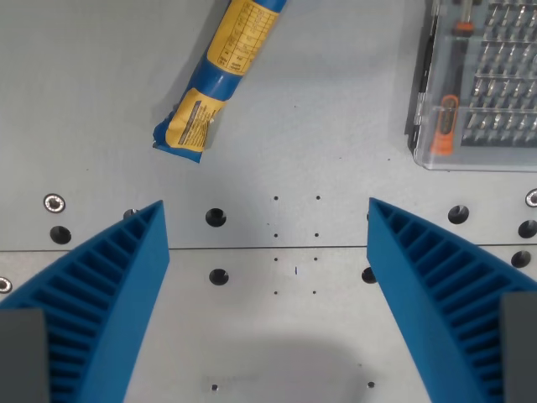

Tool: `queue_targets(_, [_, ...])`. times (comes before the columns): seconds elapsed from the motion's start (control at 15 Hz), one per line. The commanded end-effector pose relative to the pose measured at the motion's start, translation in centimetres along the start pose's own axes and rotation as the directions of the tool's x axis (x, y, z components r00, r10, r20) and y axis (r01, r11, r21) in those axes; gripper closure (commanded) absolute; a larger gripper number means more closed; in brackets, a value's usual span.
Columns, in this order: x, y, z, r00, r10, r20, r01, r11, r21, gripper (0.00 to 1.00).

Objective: Move above the blue bag

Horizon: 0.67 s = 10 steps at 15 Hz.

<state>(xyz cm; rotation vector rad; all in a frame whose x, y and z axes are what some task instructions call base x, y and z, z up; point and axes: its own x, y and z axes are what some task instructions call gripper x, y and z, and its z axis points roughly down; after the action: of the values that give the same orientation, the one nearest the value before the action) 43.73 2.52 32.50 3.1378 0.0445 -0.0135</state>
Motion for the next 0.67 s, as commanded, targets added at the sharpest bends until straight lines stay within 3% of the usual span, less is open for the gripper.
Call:
queue_targets(0.07, [-0.02,0.00,-0.23,1.000,0.000,-0.005,0.000,1.000,0.000,0.00])
queue_targets(0.67, [0.06,-0.05,0.12,0.999,0.041,-0.009,-0.041,0.999,0.000,0.00])
